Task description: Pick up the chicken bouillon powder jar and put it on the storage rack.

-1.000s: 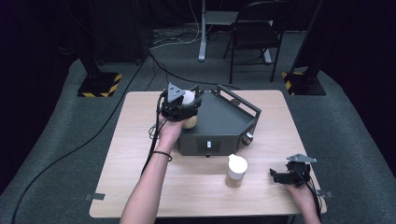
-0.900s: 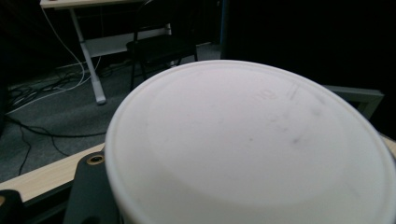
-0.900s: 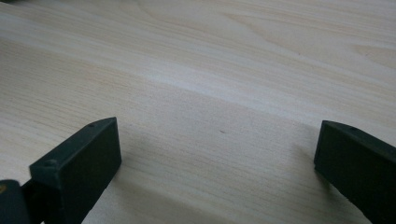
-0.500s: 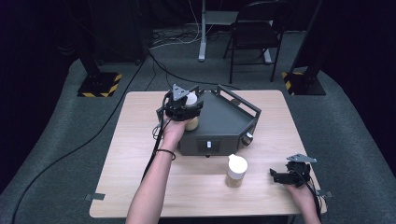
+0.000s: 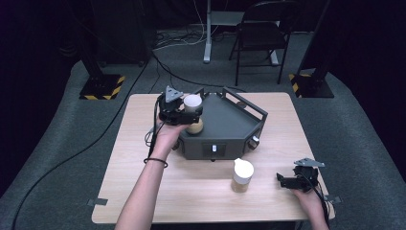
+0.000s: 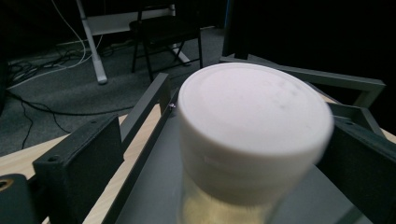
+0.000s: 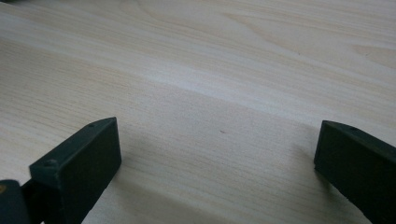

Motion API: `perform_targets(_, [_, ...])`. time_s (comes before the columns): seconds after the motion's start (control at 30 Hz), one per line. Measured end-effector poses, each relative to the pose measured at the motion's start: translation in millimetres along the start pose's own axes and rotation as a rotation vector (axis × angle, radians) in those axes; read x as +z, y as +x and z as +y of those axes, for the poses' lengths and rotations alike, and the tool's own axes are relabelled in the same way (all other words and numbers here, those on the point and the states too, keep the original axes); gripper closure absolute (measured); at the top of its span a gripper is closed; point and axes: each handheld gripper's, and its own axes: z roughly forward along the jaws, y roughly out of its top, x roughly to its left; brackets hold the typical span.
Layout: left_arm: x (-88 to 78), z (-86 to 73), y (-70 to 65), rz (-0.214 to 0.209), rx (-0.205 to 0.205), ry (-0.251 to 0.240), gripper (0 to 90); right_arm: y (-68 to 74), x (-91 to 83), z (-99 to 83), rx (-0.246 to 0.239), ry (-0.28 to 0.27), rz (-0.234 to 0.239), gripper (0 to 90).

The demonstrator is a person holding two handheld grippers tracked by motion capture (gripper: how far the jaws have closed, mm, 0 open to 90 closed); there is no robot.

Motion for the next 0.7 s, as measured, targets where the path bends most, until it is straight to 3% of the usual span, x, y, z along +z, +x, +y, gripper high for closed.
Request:
perform_targets(0.13, [-21.3,-8.3,1.6,-0.014,0.034,-0.029,0.0,0.1,0.2,0.3,0.000,0.001,0.000,0.0])
perform_targets(0.37, [-46.0,-29.1,1.8,-0.010,0.075,-0.019,0.2,0.2,0.3,0.3,0.000,0.000,0.000,0.0])
perform_targets(0.6, [-64.1,-60.6,10.8,-0.022,0.043,-0.014,0.1,0.1,0.3,0.4,0.001,0.000,0.000,0.0])
perform_targets(0.7, [-71.9,-73.6,9.6,-0.003,0.038,-0.024,0.1,0.1,0.3,0.4,0.001,0.000,0.000,0.0])
